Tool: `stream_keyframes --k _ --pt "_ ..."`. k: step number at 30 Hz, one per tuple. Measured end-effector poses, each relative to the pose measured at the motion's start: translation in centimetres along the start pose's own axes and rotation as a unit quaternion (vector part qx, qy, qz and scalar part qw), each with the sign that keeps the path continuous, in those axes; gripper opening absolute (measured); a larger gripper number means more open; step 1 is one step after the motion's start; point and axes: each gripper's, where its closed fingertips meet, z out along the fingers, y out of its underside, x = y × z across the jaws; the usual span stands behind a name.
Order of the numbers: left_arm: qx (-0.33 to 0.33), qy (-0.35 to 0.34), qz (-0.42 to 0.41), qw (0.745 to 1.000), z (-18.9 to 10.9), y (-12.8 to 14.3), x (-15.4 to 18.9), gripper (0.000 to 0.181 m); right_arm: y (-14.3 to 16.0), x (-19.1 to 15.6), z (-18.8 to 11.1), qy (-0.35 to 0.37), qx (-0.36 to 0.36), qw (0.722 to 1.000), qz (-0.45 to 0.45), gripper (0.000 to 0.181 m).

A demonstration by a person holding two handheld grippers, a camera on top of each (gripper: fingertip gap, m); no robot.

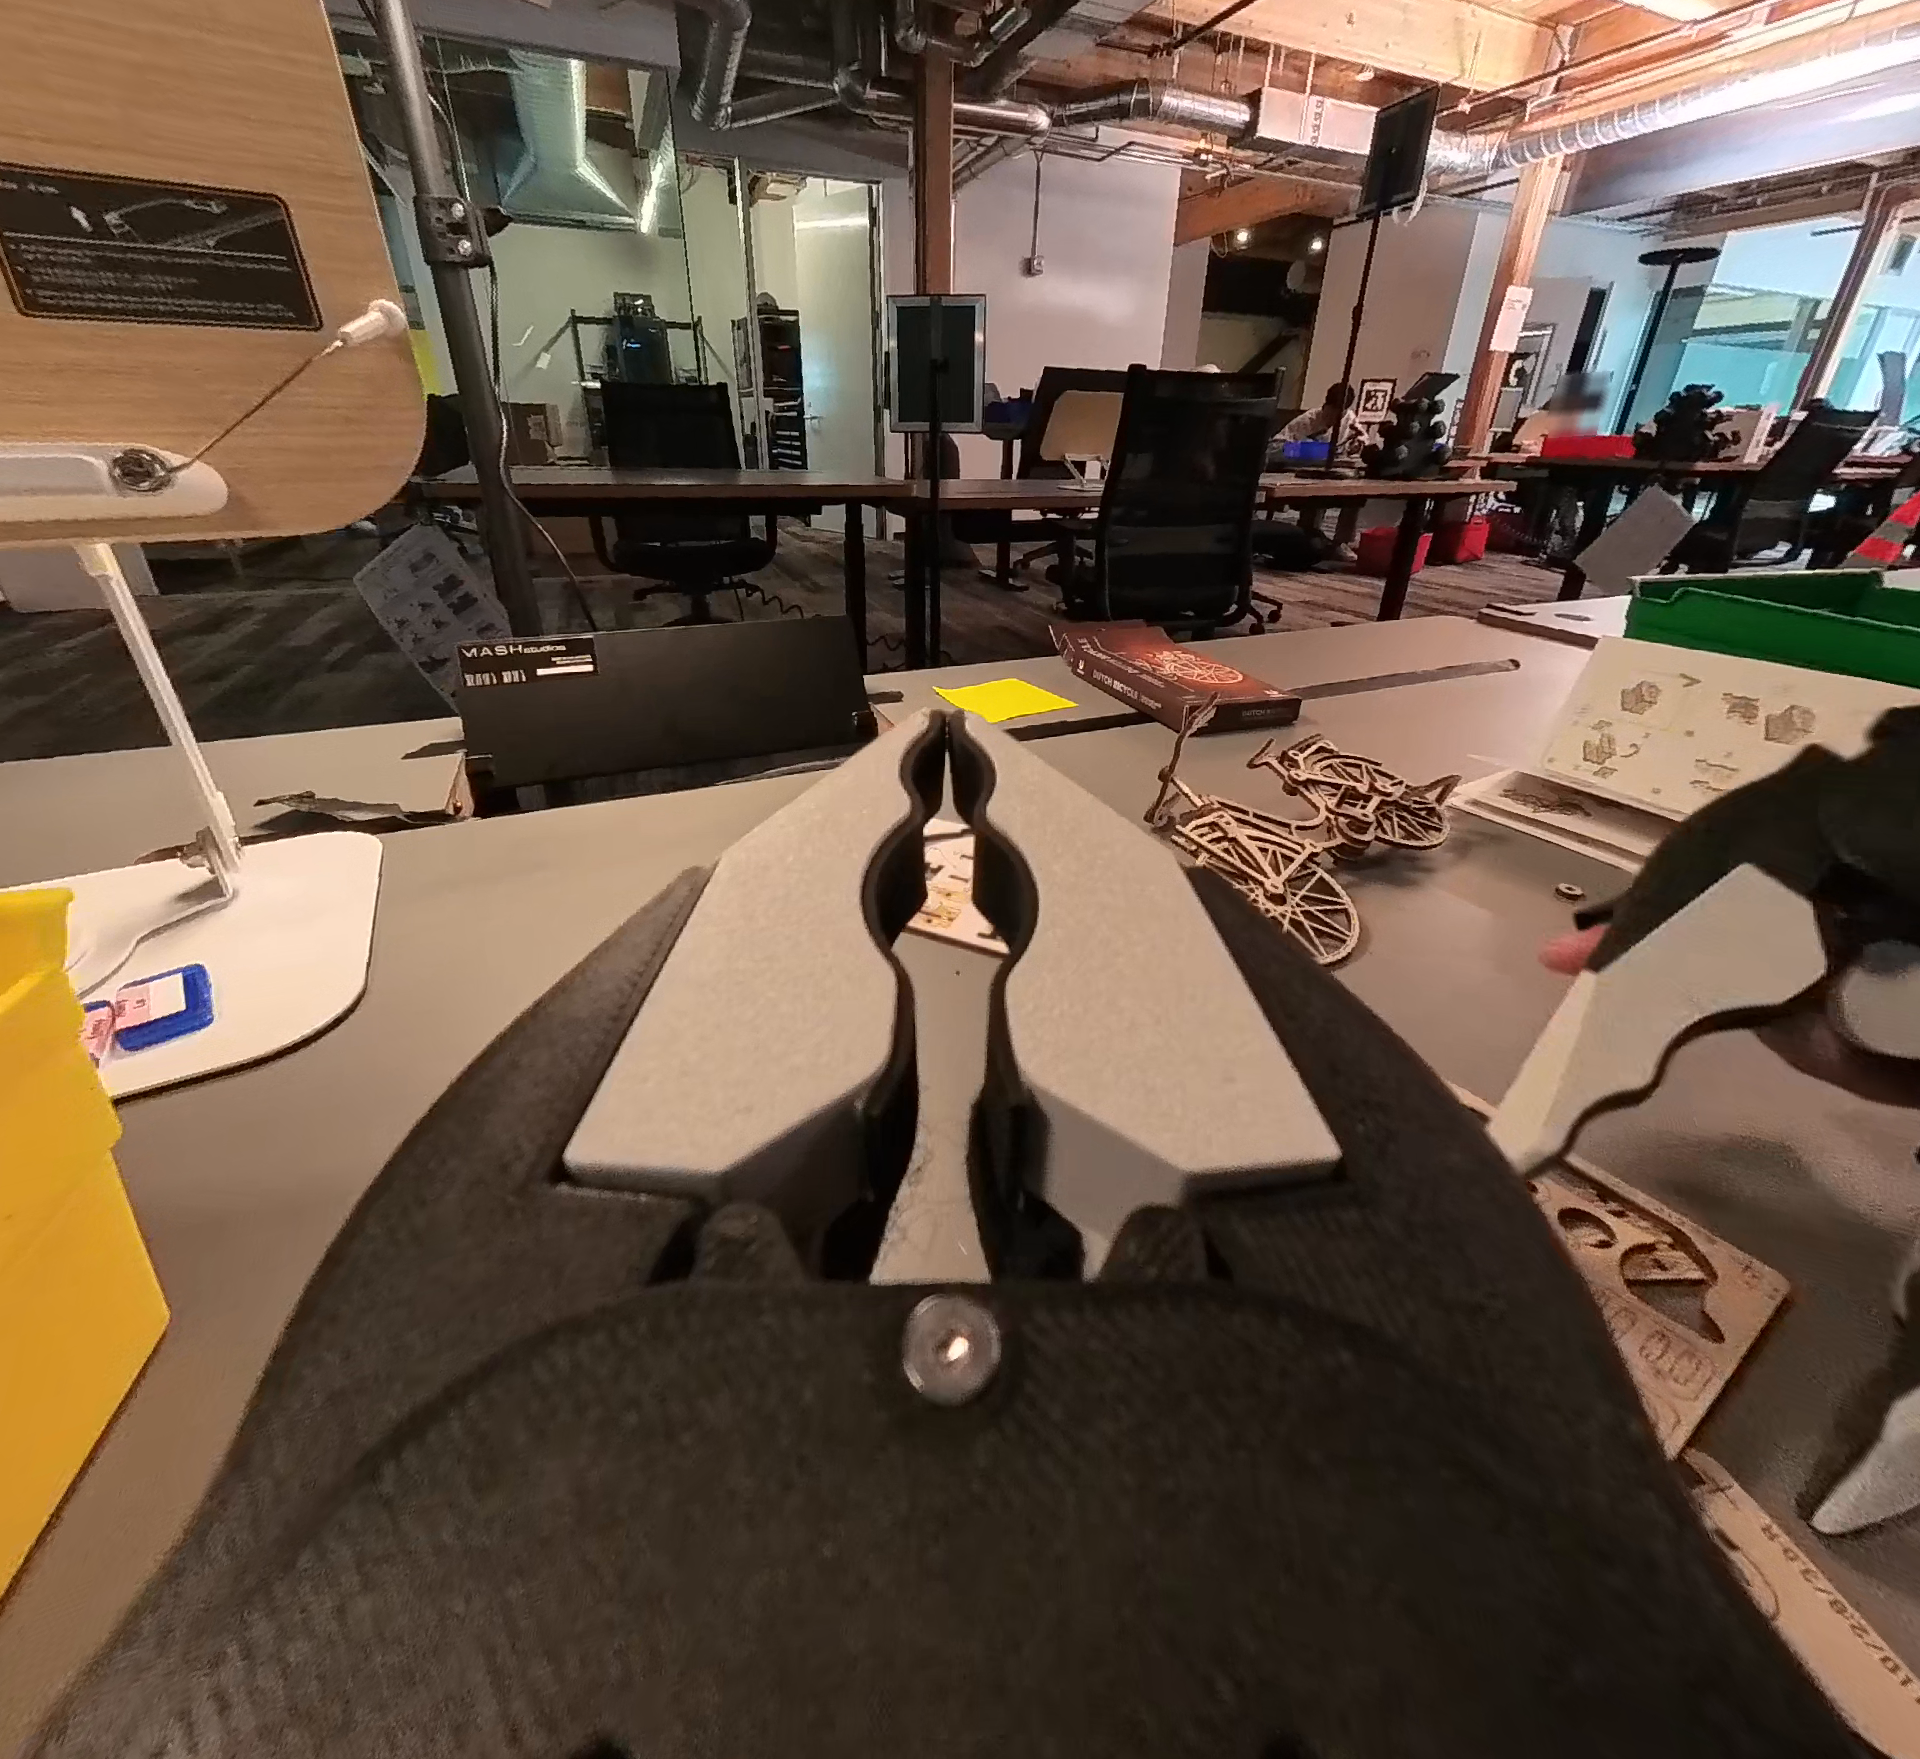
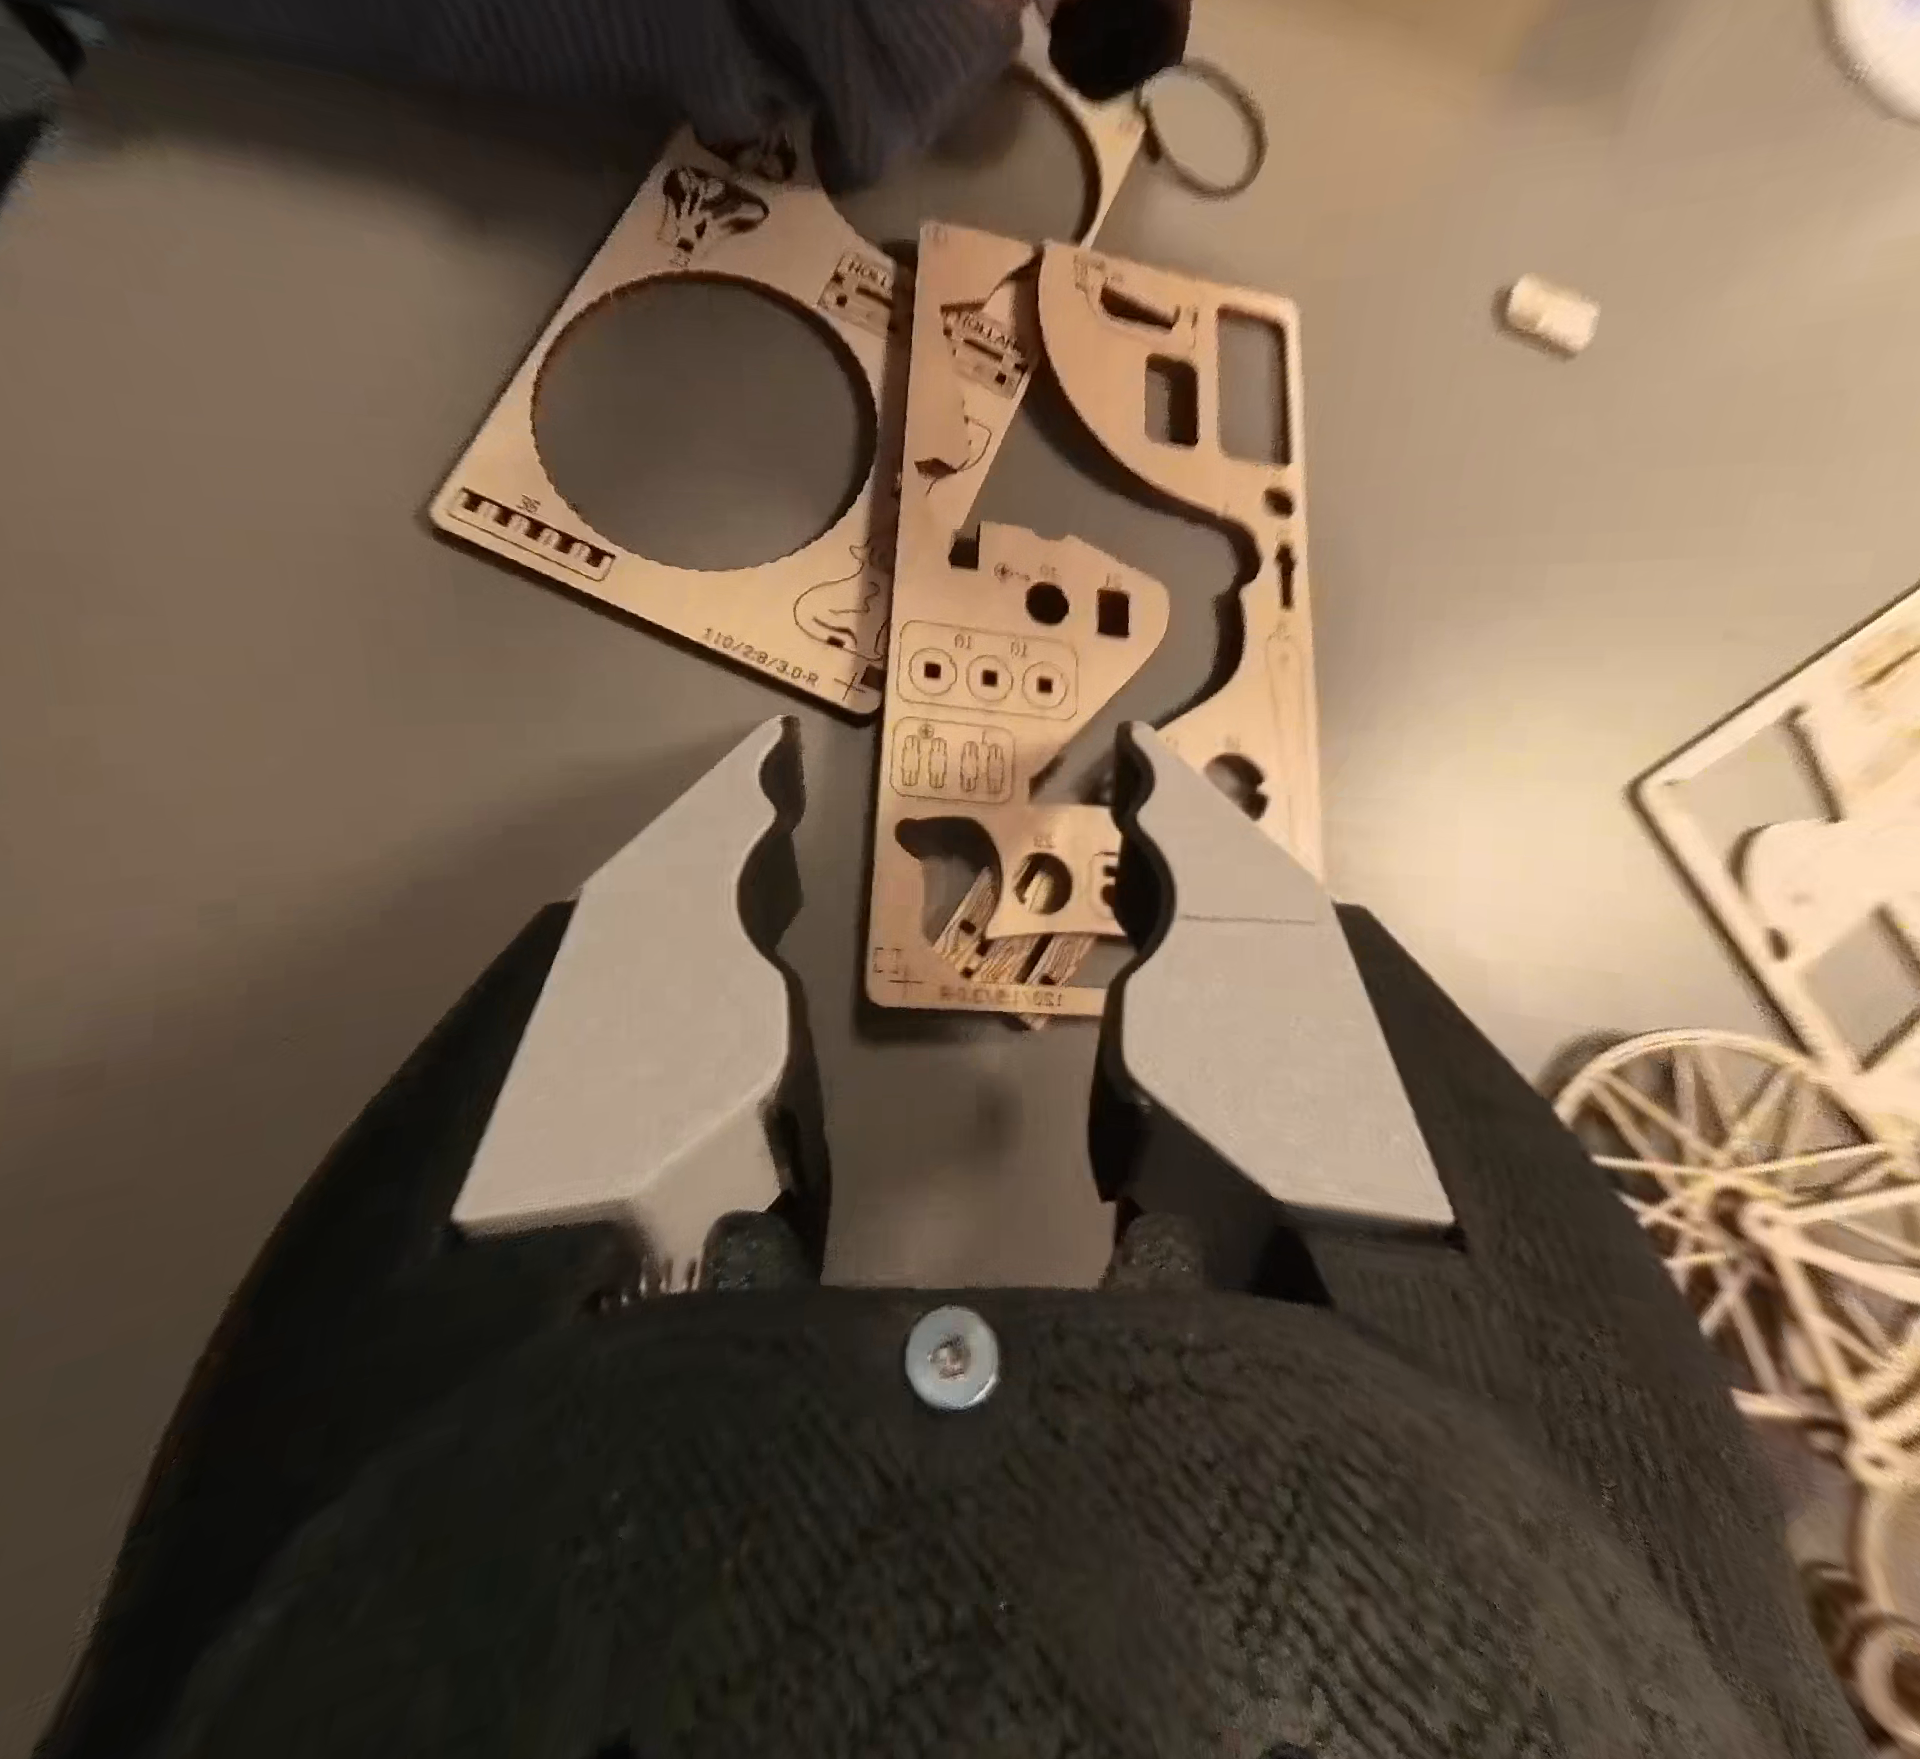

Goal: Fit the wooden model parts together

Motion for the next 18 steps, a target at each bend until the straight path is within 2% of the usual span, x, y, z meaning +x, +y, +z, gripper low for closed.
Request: stream_keyframes --k 3,6,11,14,18 --pt "0.005 -0.001 -0.001 1.000 -0.1 -0.2 -0.1 0.000 0.5 -0.4 0.1 -0.038 -0.041 0.997 0.058 0.051" --pt "0.011 -0.004 -0.002 1.000 -0.2 -0.4 -0.2 0.000 0.5 -0.1 0.1 -0.013 -0.073 0.995 0.065 0.036" --pt "0.020 0.001 -0.001 1.000 -0.4 -0.9 0.2 0.000 1.3 1.8 -0.6 0.090 -0.123 0.987 -0.041 0.012" --pt "0.021 -0.001 0.003 1.000 -0.4 -0.9 0.2 0.000 1.3 3.3 -1.1 0.173 -0.131 0.967 -0.134 0.005" --pt "0.028 -0.007 -0.001 1.000 -0.6 -1.2 -0.2 0.000 0.7 5.1 -1.8 0.271 -0.125 0.931 -0.210 0.001"
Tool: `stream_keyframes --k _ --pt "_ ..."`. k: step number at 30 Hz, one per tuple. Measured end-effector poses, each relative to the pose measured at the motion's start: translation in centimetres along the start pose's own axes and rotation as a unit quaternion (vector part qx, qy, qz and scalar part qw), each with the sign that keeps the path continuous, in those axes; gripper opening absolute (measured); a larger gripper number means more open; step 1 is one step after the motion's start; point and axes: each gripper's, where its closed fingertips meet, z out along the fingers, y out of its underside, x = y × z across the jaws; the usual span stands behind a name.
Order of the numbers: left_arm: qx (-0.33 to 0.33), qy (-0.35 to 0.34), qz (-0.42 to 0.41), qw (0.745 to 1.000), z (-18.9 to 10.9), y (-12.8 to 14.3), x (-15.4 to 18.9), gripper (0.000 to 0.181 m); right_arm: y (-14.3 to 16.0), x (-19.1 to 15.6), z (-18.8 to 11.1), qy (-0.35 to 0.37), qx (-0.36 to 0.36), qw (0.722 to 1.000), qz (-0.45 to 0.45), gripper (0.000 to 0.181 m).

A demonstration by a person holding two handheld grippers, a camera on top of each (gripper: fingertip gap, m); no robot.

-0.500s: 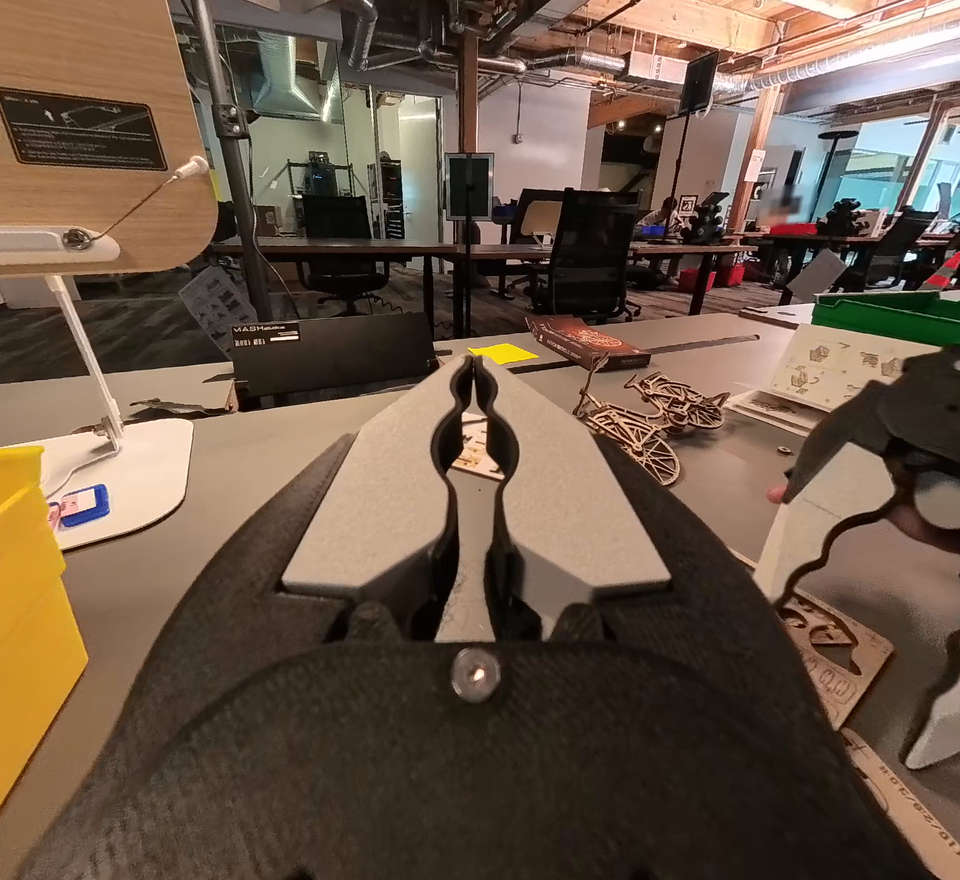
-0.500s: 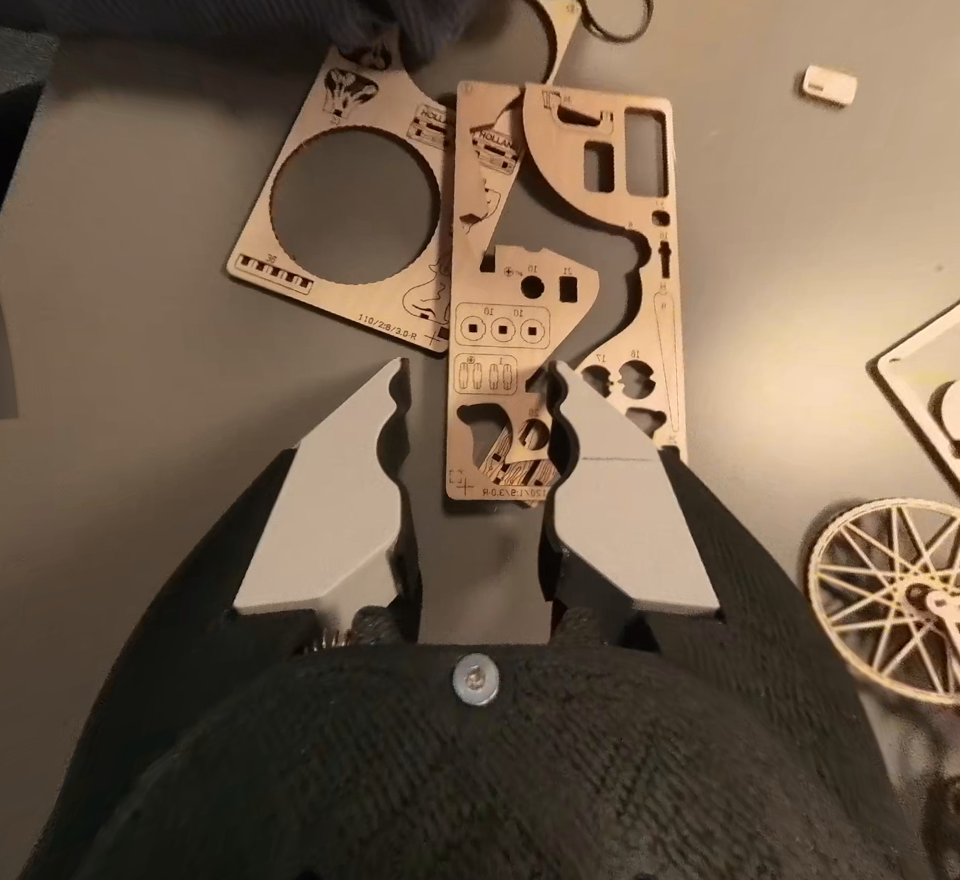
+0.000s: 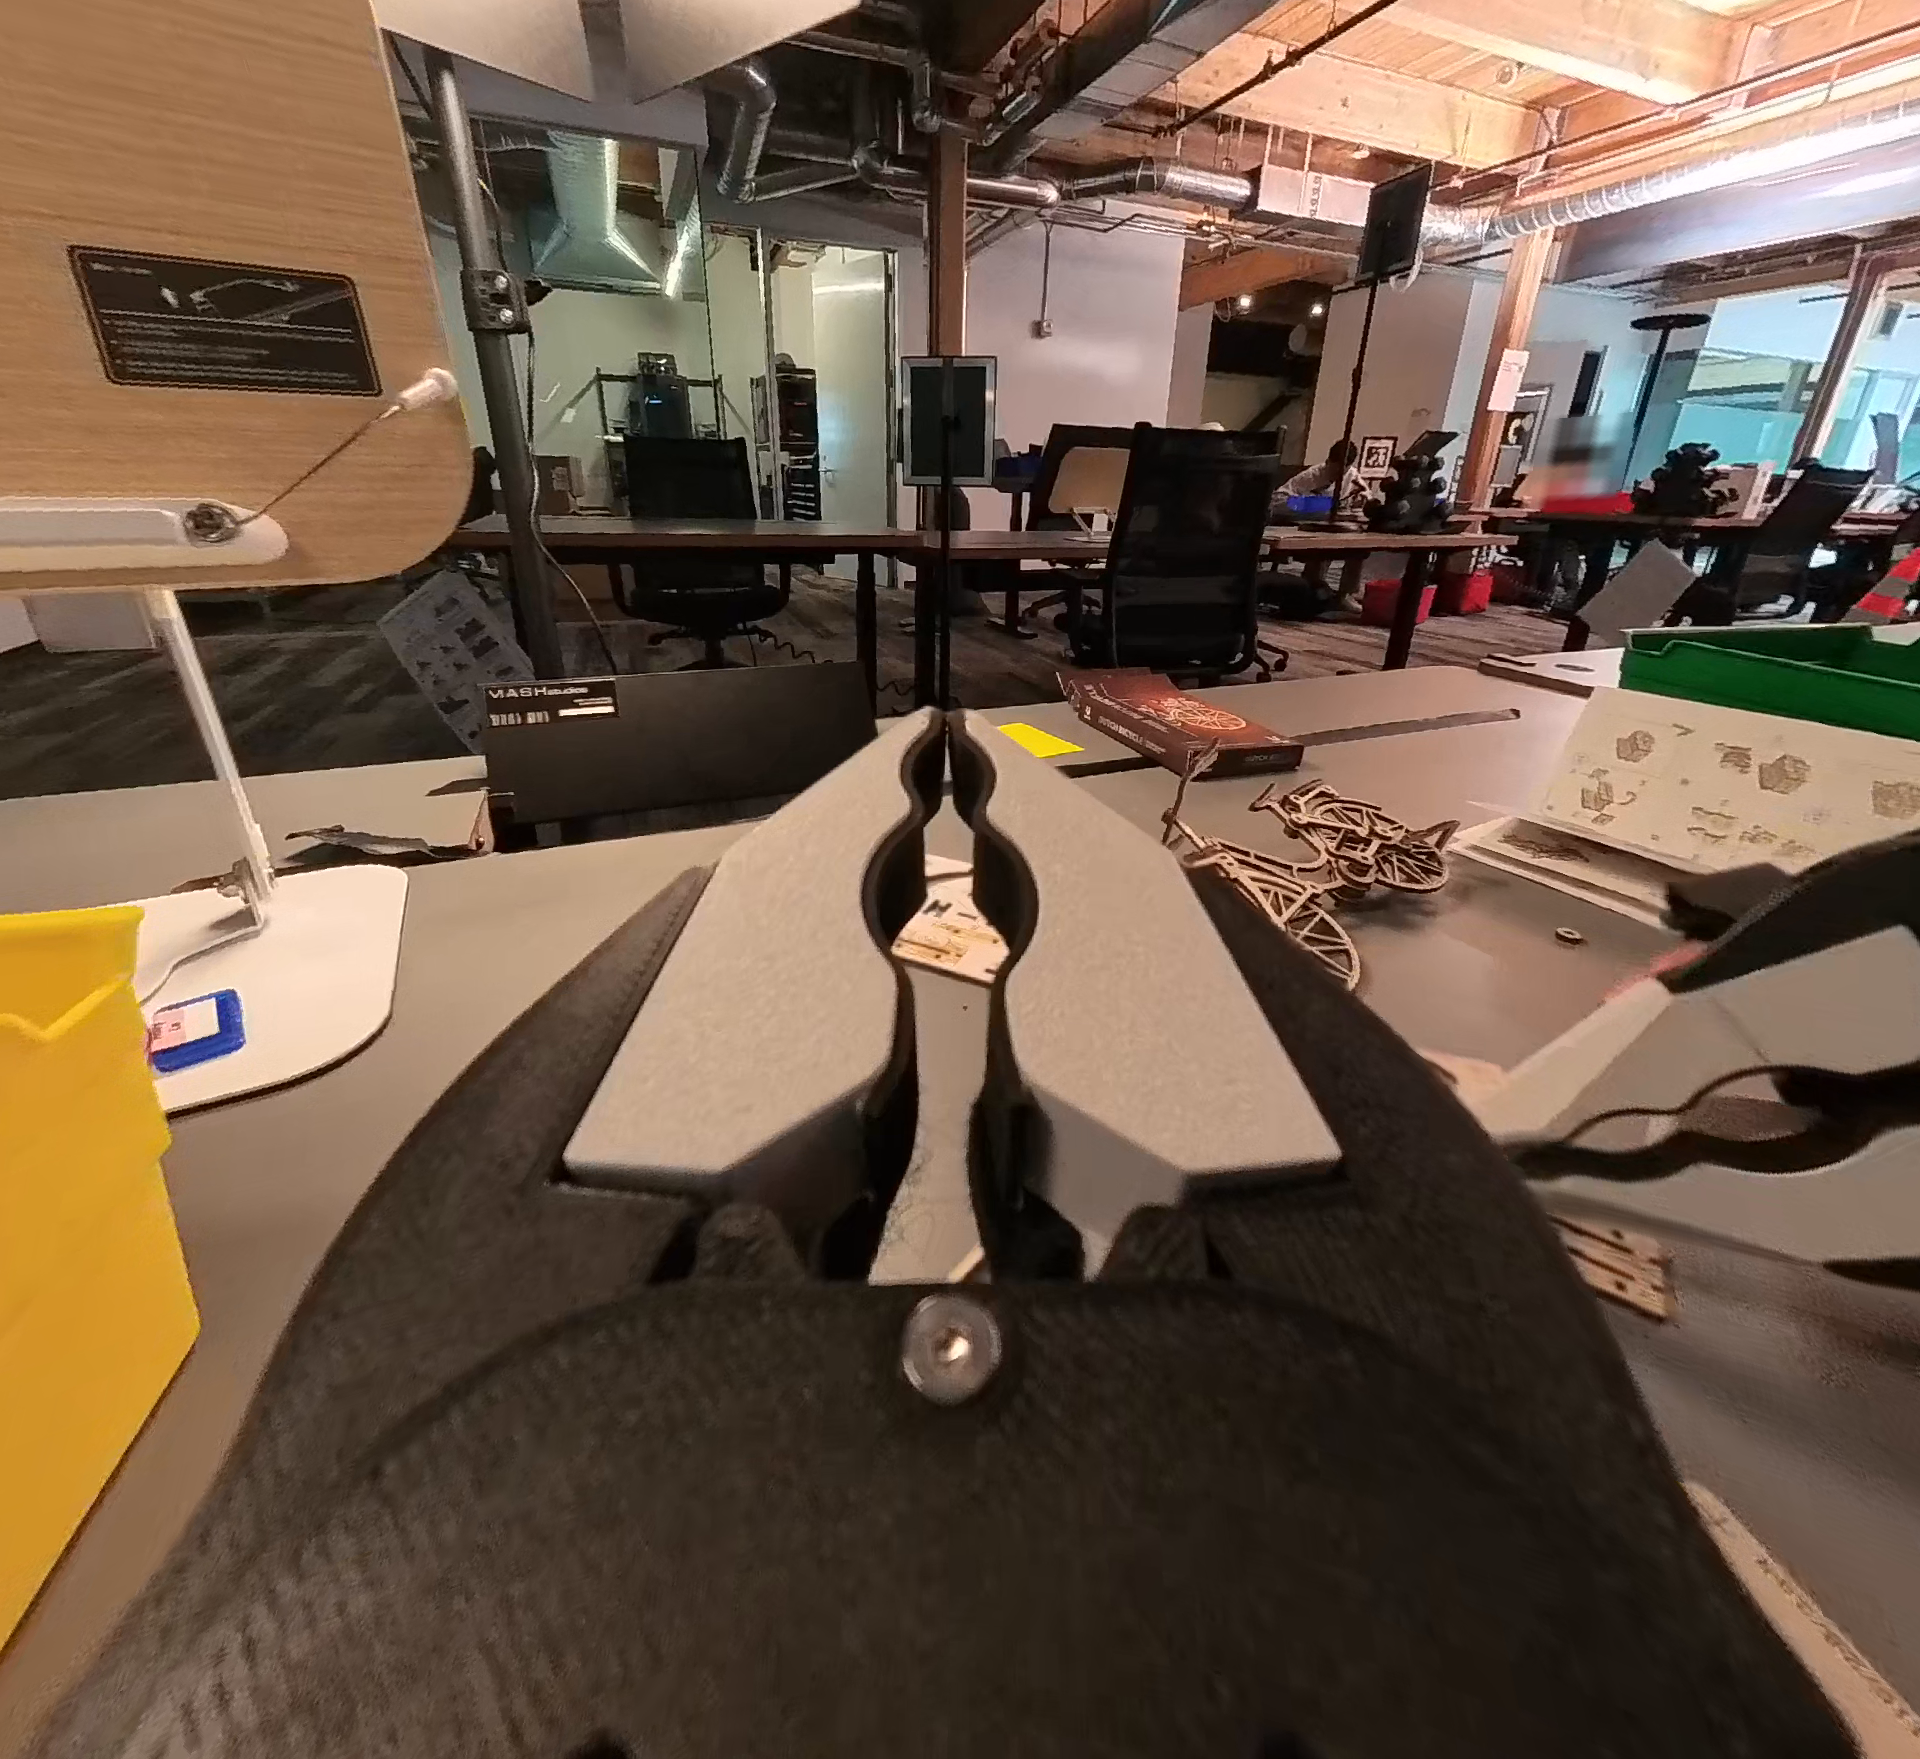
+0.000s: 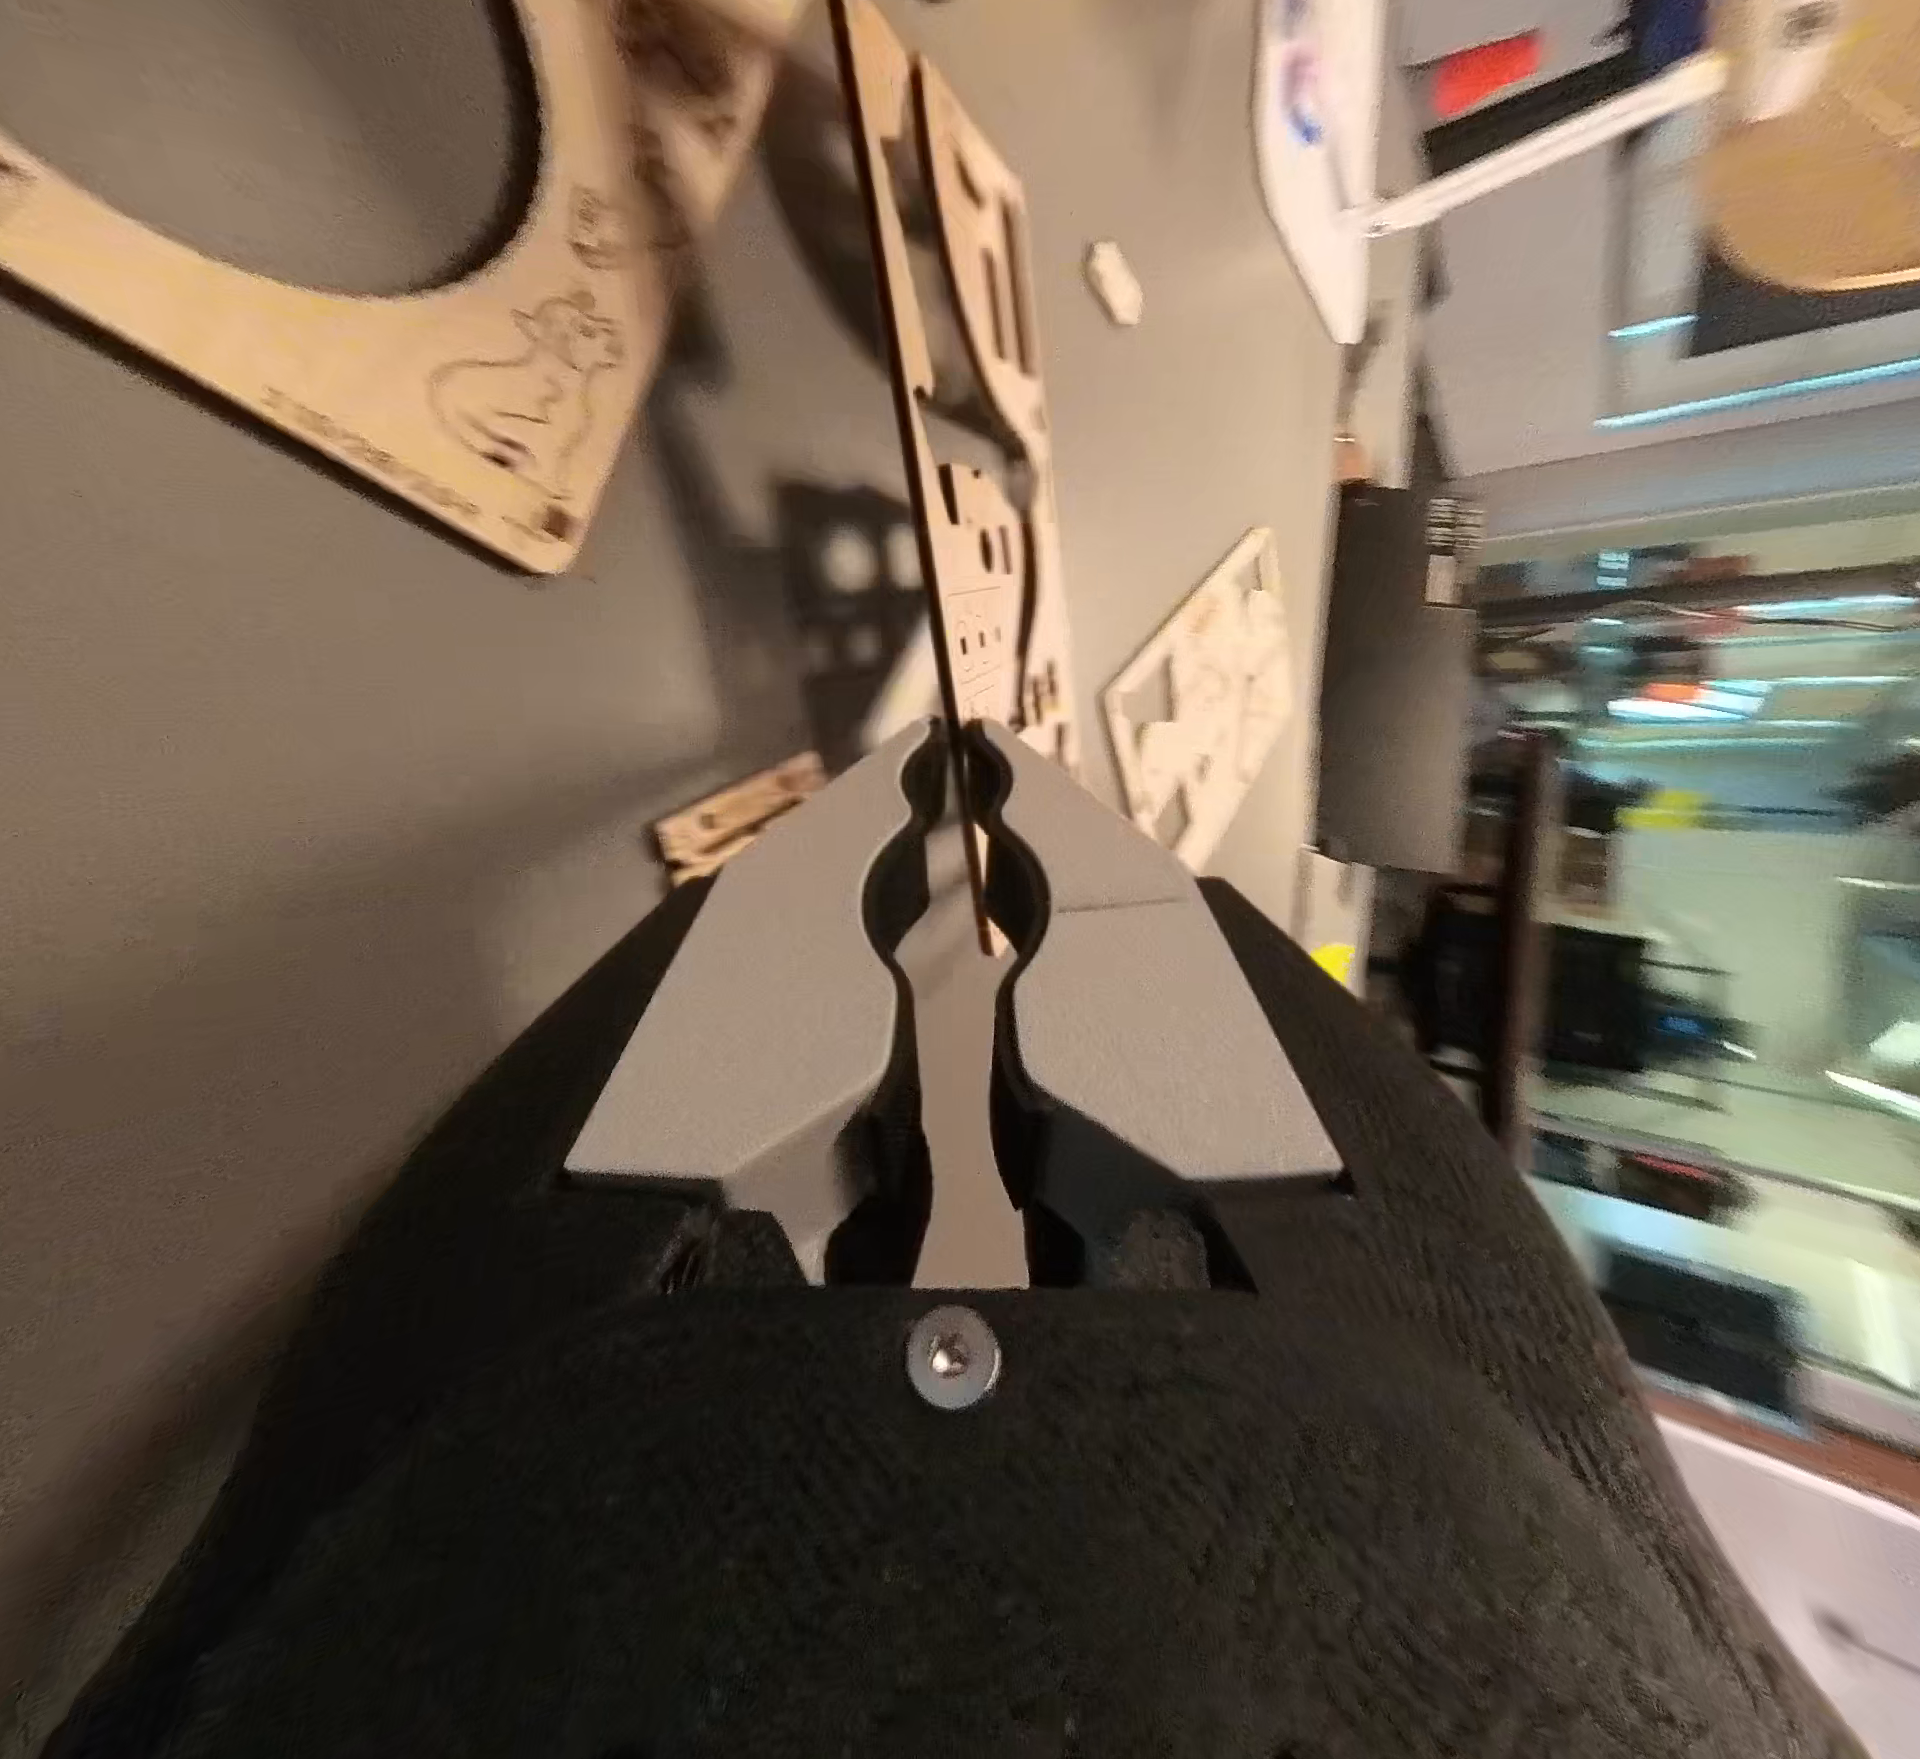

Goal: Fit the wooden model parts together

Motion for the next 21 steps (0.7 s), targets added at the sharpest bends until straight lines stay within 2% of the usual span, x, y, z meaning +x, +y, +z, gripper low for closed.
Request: stream_keyframes --k 3,5,7,9,11,14,15,17,21 --pt "0.018 -0.022 -0.012 1.000 -0.4 -0.7 -0.8 0.004 -0.1 3.4 -1.2 0.085 0.015 0.996 0.033 0.001" --pt "0.041 -0.041 -0.027 0.998 -0.9 -1.5 -1.6 0.012 -0.3 5.6 -2.5 0.116 0.056 0.985 0.116 0.001" --pt "0.063 -0.046 -0.047 0.996 -1.3 -2.1 -2.1 0.022 -0.4 7.6 -4.1 0.119 0.121 0.959 0.227 0.000" --pt "0.080 -0.006 -0.079 0.994 -1.5 -2.7 -1.5 0.032 -0.8 9.2 -5.8 0.086 0.217 0.902 0.362 0.000" --pt "0.084 0.071 -0.128 0.986 -1.1 -2.9 0.2 0.055 -1.3 10.3 -7.3 0.026 0.319 0.821 0.473 0.000" --pt "0.023 0.186 -0.245 0.951 0.3 -1.3 3.1 0.093 -1.1 10.9 -8.6 -0.056 0.421 0.706 0.567 0.000" --pt "0.005 0.222 -0.276 0.935 0.5 -0.8 4.1 0.096 -1.1 10.9 -8.8 -0.076 0.441 0.679 0.582 0.000" --pt "-0.014 0.306 -0.321 0.896 0.2 -0.6 6.5 0.075 -1.4 10.7 -9.1 -0.107 0.468 0.645 0.594 0.000" --pt "-0.054 0.433 -0.370 0.820 -1.1 -0.5 10.3 0.032 -2.4 10.2 -8.8 -0.145 0.499 0.600 0.608 0.000"
